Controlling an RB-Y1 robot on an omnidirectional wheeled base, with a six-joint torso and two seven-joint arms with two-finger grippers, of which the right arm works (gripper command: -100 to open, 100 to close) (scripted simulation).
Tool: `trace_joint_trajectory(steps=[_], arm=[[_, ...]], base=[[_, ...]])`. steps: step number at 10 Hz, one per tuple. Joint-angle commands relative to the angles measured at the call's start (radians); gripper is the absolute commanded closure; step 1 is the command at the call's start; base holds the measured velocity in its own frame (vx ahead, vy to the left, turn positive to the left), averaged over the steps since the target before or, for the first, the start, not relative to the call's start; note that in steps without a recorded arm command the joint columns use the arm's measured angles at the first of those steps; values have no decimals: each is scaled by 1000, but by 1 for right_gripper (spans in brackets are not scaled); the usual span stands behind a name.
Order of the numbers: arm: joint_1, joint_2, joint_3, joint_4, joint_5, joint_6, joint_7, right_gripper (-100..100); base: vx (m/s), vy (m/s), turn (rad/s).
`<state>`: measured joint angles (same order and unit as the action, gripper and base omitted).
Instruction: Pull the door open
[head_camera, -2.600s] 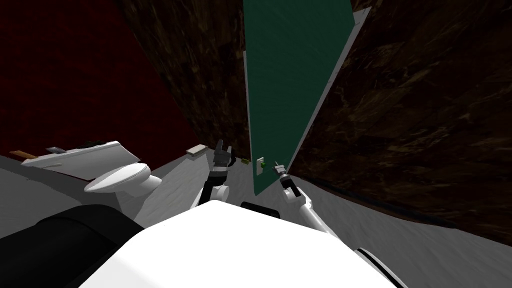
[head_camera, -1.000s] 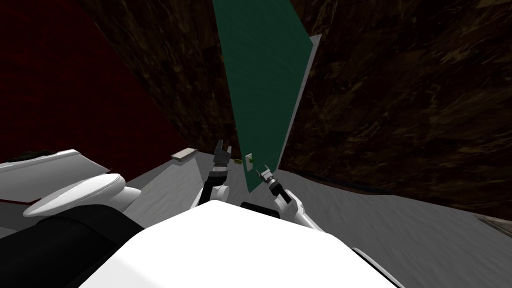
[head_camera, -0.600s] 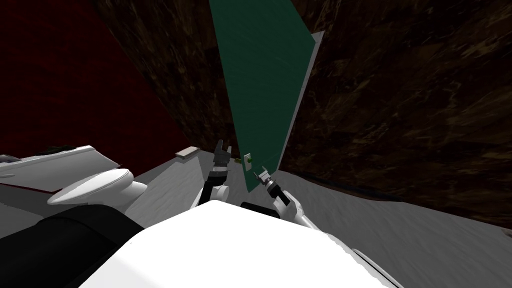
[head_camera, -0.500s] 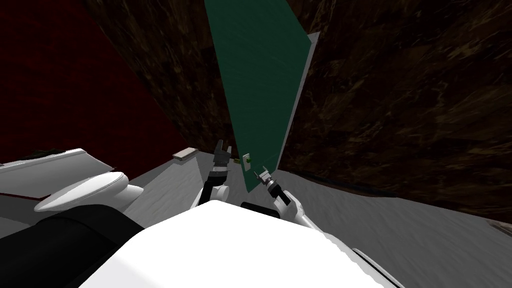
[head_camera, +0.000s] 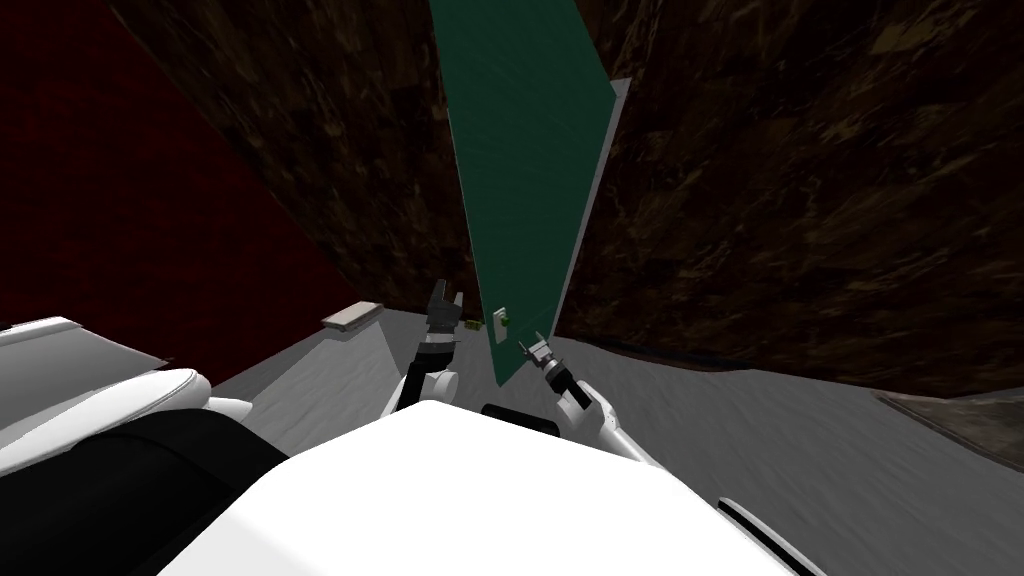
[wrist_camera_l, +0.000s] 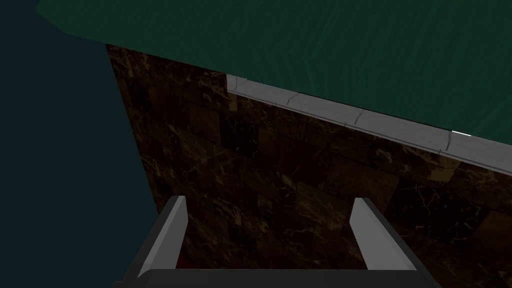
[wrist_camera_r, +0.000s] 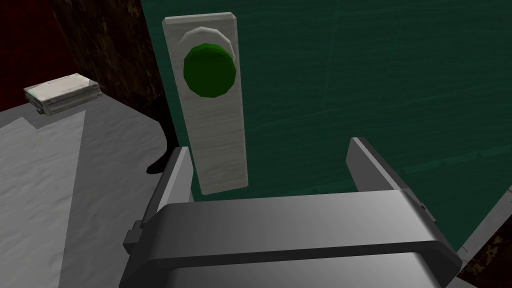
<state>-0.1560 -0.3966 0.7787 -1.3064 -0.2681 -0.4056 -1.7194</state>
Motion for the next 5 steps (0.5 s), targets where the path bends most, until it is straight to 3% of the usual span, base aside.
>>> trace_joint_trajectory(steps=[1, 3, 5], arm=[[-7, -13, -10, 26, -8, -23, -14, -100], [-16, -31, -22, 49, -19, -43, -29, -100], [-31, -52, -34, 76, -31, -65, -48, -100]], base=[[-1, 196, -40], [-8, 208, 23], [50, 181, 111]])
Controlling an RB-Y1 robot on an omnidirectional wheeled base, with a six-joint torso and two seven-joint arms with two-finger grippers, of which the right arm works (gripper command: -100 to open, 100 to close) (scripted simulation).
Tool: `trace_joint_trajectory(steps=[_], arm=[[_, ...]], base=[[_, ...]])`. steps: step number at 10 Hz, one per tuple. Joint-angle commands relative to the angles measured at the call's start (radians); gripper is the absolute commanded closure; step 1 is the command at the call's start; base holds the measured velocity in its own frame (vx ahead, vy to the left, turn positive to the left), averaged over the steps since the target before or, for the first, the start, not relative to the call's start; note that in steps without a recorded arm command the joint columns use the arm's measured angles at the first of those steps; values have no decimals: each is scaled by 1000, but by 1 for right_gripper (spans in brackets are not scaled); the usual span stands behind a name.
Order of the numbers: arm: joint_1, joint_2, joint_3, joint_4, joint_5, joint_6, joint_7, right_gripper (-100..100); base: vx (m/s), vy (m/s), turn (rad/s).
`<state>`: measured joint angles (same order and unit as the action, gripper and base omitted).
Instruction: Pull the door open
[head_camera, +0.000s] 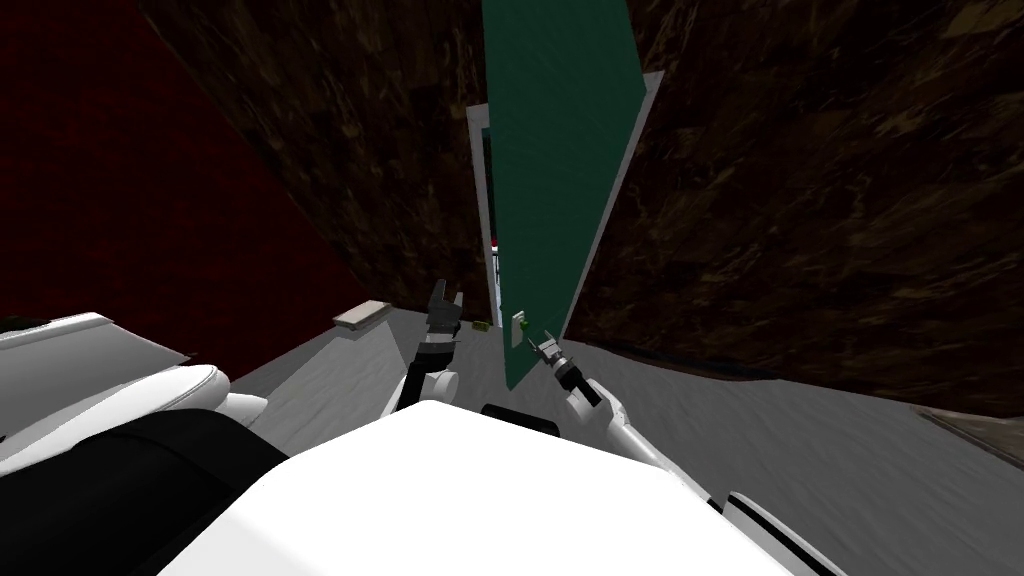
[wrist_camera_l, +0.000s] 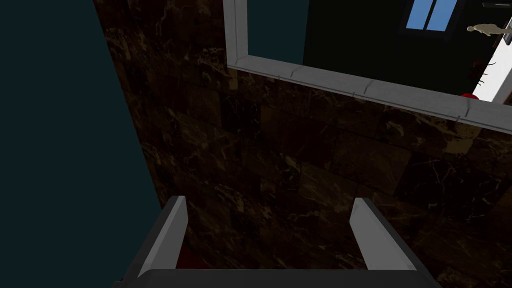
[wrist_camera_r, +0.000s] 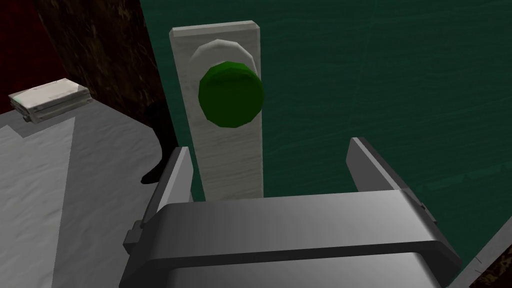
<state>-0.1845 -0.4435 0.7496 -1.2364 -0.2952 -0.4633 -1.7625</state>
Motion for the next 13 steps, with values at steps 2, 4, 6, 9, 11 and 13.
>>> trace_joint_trajectory(steps=[2, 4, 6, 9, 11, 13], arm=[[-19, -25, -14, 30, -15, -26, -25, -100], [-35, -39, -17, 47, -23, -37, -40, -100], [-55, -53, -19, 66, -30, -45, -58, -100], [-81, -68, -19, 86, -37, -50, -77, -100], [-80, -69, -18, 87, -37, -51, -77, -100], [-80, -69, -18, 87, -37, -51, -77, 100]], base=[[34, 171, 220], [56, 67, 226], [42, -28, 293], [-20, -87, 279], [-66, -41, 166], [10, 7, -28]])
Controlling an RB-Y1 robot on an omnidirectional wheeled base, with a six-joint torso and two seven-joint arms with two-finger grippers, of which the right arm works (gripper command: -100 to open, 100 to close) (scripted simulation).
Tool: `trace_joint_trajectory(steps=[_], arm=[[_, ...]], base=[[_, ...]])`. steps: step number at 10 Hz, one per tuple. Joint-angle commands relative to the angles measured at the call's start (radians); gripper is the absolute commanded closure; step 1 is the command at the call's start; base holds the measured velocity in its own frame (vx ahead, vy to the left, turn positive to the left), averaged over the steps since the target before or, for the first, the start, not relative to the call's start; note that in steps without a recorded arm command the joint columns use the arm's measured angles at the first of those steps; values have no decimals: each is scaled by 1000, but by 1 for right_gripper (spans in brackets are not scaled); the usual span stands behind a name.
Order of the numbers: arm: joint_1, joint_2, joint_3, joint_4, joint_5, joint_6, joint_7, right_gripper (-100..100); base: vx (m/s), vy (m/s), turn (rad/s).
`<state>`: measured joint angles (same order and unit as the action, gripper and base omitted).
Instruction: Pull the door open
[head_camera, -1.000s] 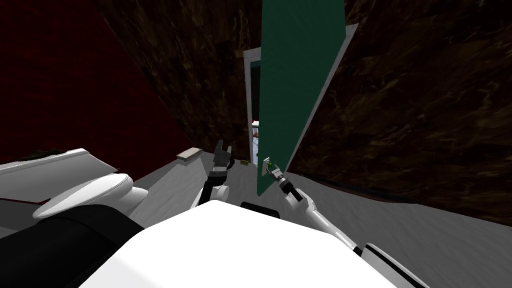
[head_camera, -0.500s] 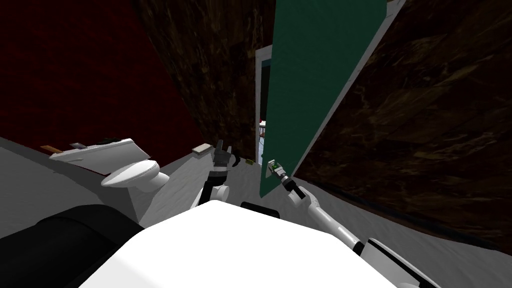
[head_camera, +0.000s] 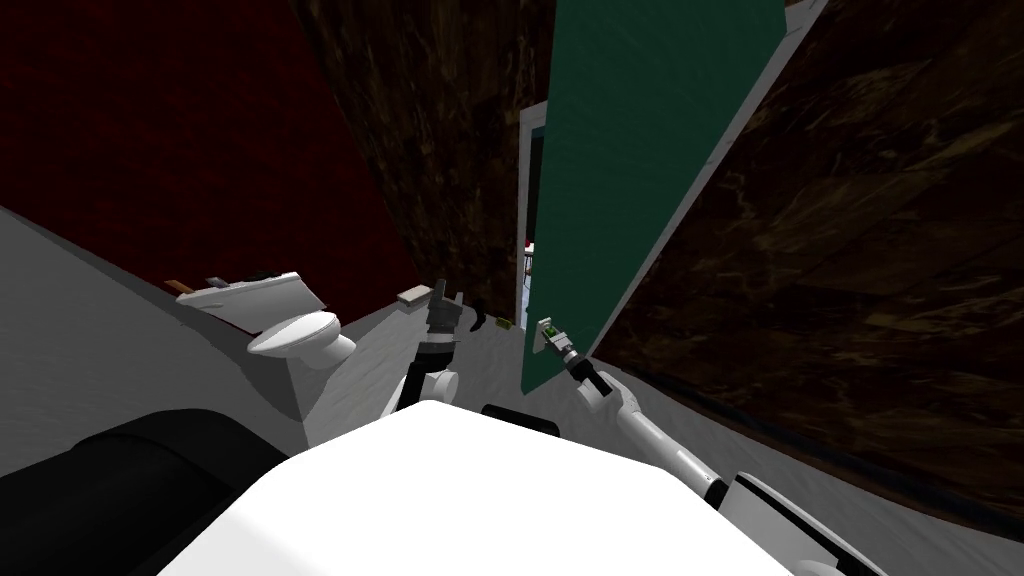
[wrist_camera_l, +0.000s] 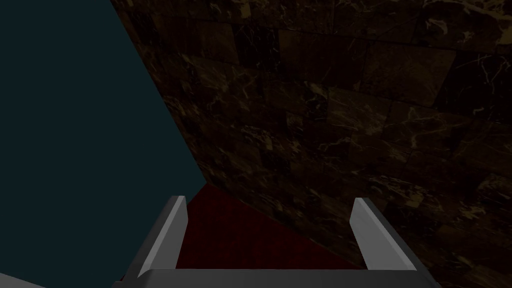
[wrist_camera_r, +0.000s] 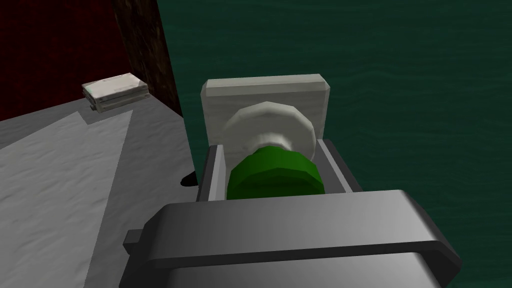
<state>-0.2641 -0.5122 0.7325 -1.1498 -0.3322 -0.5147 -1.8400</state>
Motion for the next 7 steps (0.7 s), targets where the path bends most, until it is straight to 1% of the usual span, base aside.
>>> trace_joint_trajectory(steps=[1, 4, 5, 7], arm=[[-1, 0, -1, 0, 0, 0, 1, 100], [-1, 0, -1, 0, 0, 0, 1, 100], [2, -7, 4, 15, 6, -24, -21, 100], [4, -17, 11, 32, 13, -49, -45, 100]], base=[[11, 10, -4], [2, 2, 1], [27, 32, -178], [31, 65, -203]])
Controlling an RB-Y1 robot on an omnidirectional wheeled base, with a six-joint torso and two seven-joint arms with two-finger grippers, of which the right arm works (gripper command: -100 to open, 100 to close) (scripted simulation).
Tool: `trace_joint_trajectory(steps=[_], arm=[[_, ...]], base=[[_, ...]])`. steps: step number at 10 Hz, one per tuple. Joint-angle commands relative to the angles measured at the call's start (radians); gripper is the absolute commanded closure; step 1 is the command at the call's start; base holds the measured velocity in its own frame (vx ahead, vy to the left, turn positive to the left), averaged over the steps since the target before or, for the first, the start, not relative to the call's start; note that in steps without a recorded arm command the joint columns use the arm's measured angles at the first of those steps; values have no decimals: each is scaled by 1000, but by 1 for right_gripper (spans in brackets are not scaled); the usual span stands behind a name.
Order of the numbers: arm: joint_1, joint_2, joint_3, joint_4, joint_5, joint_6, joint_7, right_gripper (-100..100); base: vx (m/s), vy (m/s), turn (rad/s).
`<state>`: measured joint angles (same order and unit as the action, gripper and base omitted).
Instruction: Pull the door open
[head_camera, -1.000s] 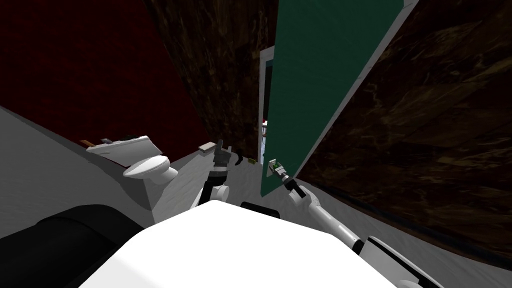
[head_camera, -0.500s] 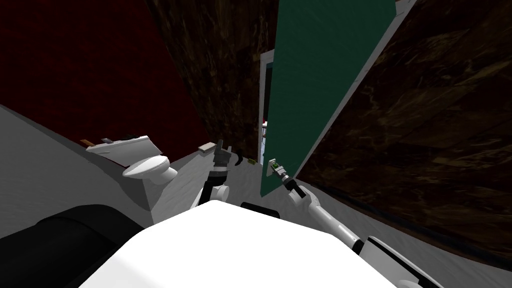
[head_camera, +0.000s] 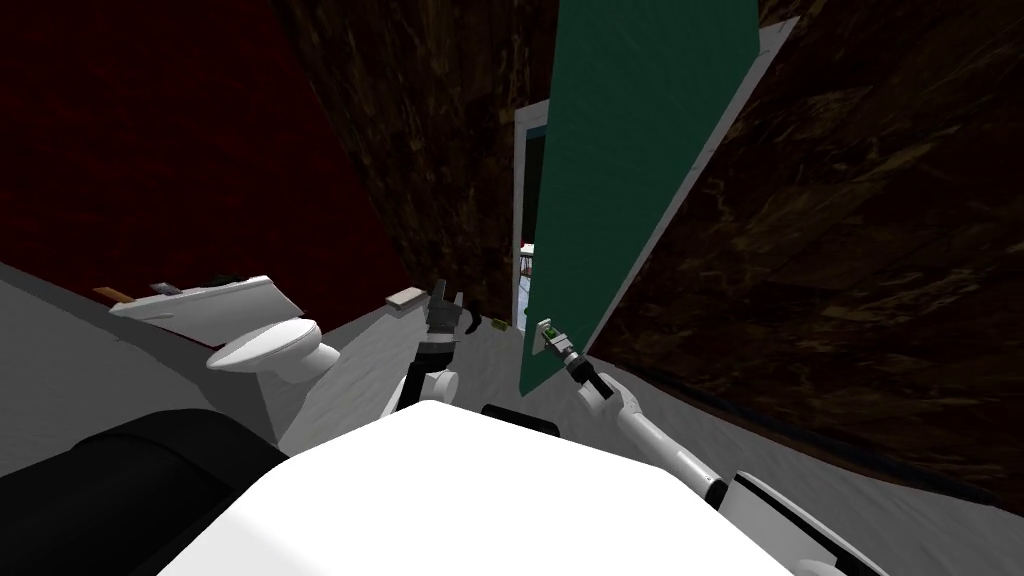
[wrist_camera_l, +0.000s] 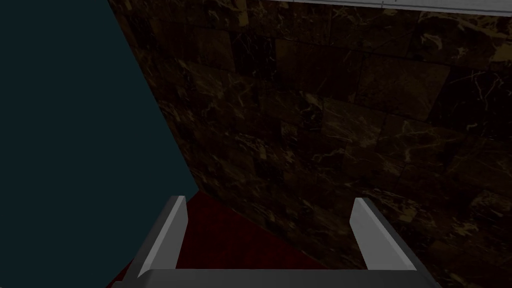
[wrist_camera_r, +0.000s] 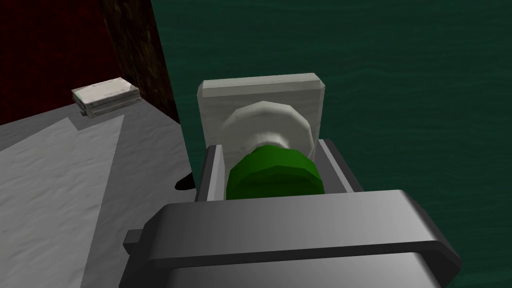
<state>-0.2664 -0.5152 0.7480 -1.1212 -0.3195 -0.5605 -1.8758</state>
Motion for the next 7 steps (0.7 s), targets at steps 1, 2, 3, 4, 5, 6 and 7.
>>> trace_joint_trajectory(steps=[1, 2, 3, 4, 5, 6, 7], arm=[[7, -27, 7, 21, 9, -34, -39, 100], [7, -34, 15, 30, 14, -51, -55, 100], [6, -42, 23, 38, 20, -68, -72, 100], [5, -51, 32, 46, 25, -86, -89, 100], [3, -61, 42, 53, 31, -103, -106, 100], [-2, -80, 65, 62, 42, -136, -138, 100], [-6, -90, 77, 65, 48, -151, -152, 100]], base=[[10, 68, -295], [-3, 64, -281], [-11, 38, -218], [-20, 14, -176], [-23, -3, -170], [-39, -25, -280], [-46, -53, -210]])
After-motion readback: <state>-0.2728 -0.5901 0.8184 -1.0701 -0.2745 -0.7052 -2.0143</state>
